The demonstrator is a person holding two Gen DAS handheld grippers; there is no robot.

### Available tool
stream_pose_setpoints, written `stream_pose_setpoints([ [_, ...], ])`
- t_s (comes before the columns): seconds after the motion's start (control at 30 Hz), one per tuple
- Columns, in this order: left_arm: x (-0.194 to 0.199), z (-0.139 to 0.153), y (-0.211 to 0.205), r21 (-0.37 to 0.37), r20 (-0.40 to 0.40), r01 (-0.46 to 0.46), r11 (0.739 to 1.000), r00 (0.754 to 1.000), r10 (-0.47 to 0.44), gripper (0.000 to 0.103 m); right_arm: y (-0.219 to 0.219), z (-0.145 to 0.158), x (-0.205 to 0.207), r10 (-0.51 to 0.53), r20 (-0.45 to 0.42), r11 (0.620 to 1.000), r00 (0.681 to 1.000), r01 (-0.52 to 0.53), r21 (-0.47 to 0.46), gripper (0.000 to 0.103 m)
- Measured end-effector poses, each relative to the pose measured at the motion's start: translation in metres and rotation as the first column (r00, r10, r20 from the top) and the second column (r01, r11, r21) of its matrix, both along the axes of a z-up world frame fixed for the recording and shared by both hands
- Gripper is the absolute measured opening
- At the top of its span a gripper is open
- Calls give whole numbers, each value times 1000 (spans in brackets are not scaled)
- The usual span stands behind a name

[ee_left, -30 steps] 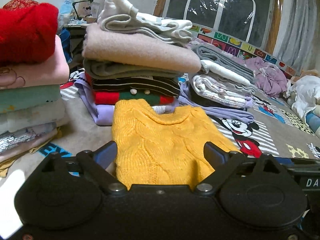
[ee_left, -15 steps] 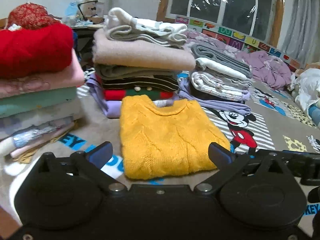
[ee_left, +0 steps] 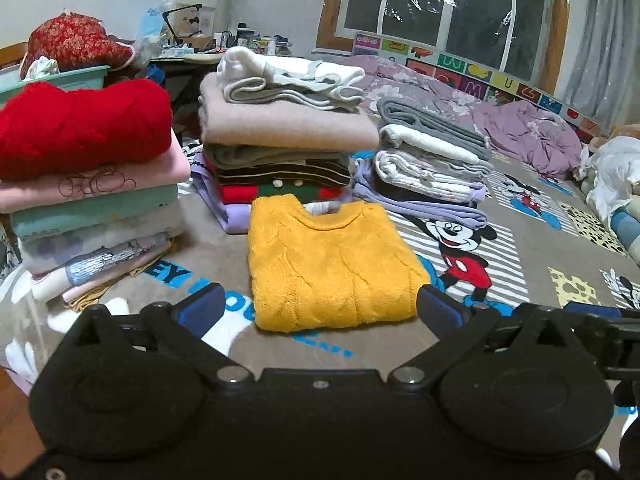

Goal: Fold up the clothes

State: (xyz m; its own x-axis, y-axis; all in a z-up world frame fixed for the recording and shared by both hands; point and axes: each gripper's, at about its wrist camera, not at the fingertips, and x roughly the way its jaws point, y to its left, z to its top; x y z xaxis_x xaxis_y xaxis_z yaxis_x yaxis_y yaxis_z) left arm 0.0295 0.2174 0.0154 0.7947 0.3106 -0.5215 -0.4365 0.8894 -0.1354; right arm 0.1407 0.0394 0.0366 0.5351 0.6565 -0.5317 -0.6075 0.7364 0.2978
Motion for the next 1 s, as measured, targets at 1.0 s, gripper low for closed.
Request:
stream_pose_setpoints([
  [1.0,-73,26,-53,107,-36,-7,994,999,11,103,-23,33,-70,-32,47,997,998,35,-69,103],
])
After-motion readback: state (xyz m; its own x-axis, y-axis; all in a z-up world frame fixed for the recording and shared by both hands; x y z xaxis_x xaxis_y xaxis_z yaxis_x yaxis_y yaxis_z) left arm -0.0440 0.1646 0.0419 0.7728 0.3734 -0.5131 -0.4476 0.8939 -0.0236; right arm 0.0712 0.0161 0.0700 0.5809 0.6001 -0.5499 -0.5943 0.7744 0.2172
